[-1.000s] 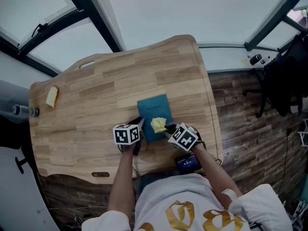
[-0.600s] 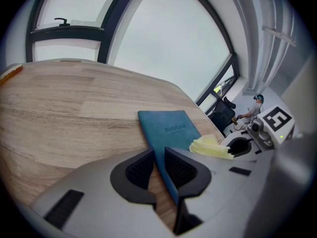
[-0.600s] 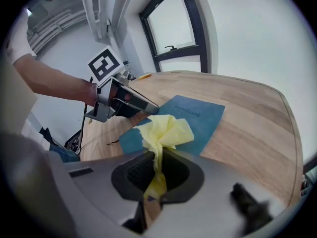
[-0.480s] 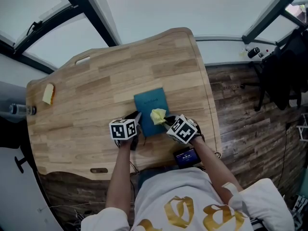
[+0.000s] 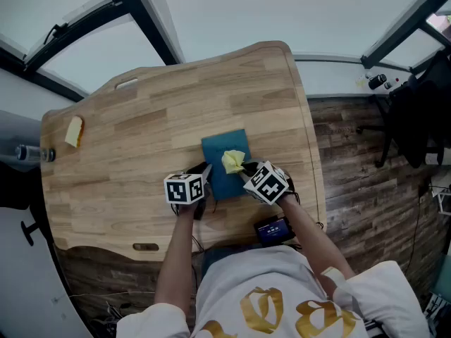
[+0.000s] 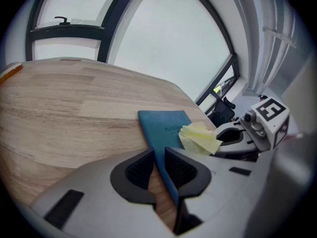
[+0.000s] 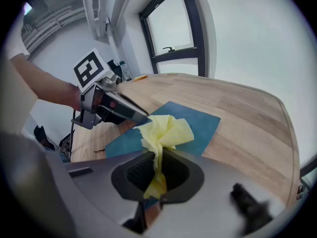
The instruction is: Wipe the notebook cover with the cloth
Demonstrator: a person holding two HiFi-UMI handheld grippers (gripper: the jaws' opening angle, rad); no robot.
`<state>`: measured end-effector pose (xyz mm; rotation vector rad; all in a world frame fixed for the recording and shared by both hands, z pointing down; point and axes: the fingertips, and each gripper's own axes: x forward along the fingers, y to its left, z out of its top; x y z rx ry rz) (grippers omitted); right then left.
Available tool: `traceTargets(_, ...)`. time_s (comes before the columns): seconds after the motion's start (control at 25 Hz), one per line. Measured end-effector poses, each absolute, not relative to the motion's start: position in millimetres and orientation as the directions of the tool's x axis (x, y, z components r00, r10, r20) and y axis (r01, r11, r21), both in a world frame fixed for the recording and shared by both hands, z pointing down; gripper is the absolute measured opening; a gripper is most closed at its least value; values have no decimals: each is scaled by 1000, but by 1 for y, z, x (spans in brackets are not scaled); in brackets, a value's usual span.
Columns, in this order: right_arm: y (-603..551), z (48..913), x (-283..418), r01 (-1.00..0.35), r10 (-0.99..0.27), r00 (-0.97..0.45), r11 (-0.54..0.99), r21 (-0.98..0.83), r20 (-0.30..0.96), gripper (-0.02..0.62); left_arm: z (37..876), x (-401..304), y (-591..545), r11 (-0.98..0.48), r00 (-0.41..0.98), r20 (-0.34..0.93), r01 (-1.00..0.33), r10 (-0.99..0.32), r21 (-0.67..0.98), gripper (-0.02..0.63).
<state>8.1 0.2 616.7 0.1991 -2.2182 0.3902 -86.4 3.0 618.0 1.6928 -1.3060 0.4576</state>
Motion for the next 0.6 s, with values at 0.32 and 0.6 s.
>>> traceTargets(0.32, -23, 615, -2, -300, -52, -621, 938, -175, 782, 37, 617, -87, 3, -15, 367, 744, -901, -559, 433, 77)
traceTargets(0.6, -54, 614, -5, -383, -134, -633, 910, -159, 762, 37, 617, -86, 4, -13, 366, 744, -901, -558, 434, 77)
